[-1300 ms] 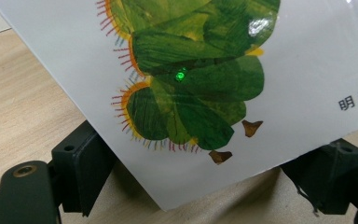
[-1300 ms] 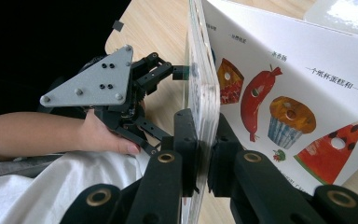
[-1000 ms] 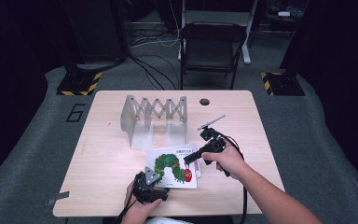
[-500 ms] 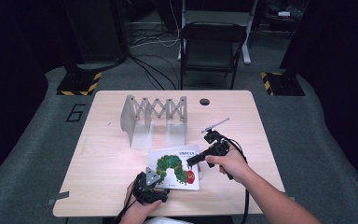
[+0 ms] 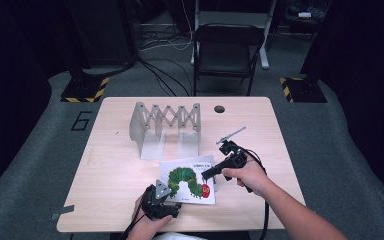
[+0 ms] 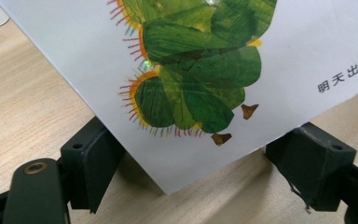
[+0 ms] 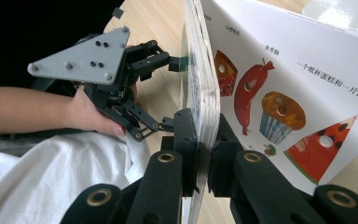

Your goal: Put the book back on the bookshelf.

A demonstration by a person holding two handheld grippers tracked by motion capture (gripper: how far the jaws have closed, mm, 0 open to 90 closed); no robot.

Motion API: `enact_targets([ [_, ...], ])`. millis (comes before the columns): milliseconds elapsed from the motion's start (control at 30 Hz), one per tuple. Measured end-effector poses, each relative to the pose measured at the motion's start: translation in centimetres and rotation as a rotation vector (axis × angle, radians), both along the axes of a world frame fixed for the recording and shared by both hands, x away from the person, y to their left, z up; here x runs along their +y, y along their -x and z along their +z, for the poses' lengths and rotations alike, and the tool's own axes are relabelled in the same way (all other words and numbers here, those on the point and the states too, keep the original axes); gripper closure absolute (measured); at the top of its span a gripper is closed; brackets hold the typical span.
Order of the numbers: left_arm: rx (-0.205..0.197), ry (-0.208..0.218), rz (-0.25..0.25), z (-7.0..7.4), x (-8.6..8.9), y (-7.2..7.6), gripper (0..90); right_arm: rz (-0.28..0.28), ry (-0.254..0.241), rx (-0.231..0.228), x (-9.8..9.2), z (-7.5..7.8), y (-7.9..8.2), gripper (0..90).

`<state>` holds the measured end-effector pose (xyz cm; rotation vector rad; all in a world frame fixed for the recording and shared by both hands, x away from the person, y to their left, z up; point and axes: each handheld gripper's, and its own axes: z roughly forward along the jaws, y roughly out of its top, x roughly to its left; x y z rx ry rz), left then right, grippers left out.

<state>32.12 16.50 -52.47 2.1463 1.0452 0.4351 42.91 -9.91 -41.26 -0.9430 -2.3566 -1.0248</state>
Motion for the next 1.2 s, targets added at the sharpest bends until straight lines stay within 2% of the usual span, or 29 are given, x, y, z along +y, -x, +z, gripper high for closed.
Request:
enact_targets([
  [33, 0.003, 0.009, -0.009, 0.0, 0.1, 0.0, 19.8, 0.015, -0.001, -0.020, 0.0, 0.0, 0.1, 84.9],
  [100, 0.013, 0.004, -0.021, 0.1, 0.2, 0.0, 19.9, 0.017, 0.006, -0.018, 0.0, 0.1, 0.1, 84.9],
  [133, 0.005, 0.008, -0.016, 0.0, 0.2, 0.1, 20.5, 0.040, 0.010, -0.039, 0.0, 0.1, 0.2, 84.9],
  [267, 0.016, 0.020, -0.022, 0.1, 0.3, 0.2, 22.0, 0.063, 0.026, -0.058, 0.0, 0.3, 0.5, 85.0],
  [333, 0.008, 0.022, -0.033, 0.1, 0.5, 0.3, 23.2, 0.078, 0.025, -0.074, 0.1, 0.3, 0.5, 84.9],
  [367, 0.018, 0.034, -0.034, 0.1, 0.5, 0.3, 23.9, 0.089, 0.026, -0.082, 0.0, 0.3, 0.5, 84.9],
  [433, 0.016, 0.026, -0.039, 0.1, 0.7, 0.4, 25.4, 0.094, 0.035, -0.087, 0.1, 0.5, 0.7, 85.0],
  [500, 0.014, 0.036, -0.037, 0.1, 0.7, 0.4, 26.4, 0.120, 0.032, -0.117, 0.1, 0.5, 0.7, 85.0],
  [533, 0.016, 0.034, -0.043, 0.1, 0.8, 0.4, 26.7, 0.112, 0.040, -0.114, 0.1, 0.6, 0.9, 84.9],
  [567, 0.023, 0.043, -0.038, 0.1, 0.7, 0.5, 26.9, 0.131, 0.044, -0.125, 0.1, 0.7, 0.9, 85.0],
  [667, 0.016, 0.037, -0.047, 0.1, 0.9, 0.5, 27.2, 0.159, 0.038, -0.166, 0.2, 0.6, 1.0, 85.0],
  [700, 0.015, 0.040, -0.048, 0.1, 0.9, 0.5, 27.4, 0.169, 0.051, -0.167, 0.1, 0.8, 1.0, 84.9],
  [867, 0.033, 0.042, -0.063, 0.2, 1.1, 0.6, 28.0, 0.192, 0.052, -0.207, 0.2, 0.8, 1.2, 84.9],
  [967, 0.020, 0.046, -0.061, 0.2, 1.2, 0.6, 28.3, 0.196, 0.061, -0.205, 0.2, 0.8, 1.4, 84.9],
  [1100, 0.022, 0.047, -0.072, 0.2, 1.2, 0.7, 29.0, 0.219, 0.071, -0.233, 0.0, 0.7, 1.8, 84.7],
  [1133, 0.023, 0.047, -0.073, 0.2, 1.3, 0.8, 29.7, 0.239, 0.072, -0.253, 0.0, 0.7, 1.7, 84.6],
  [1200, 0.030, 0.049, -0.077, 0.2, 1.4, 0.7, 30.7, 0.240, 0.078, -0.250, 0.0, 0.7, 1.8, 84.7],
])
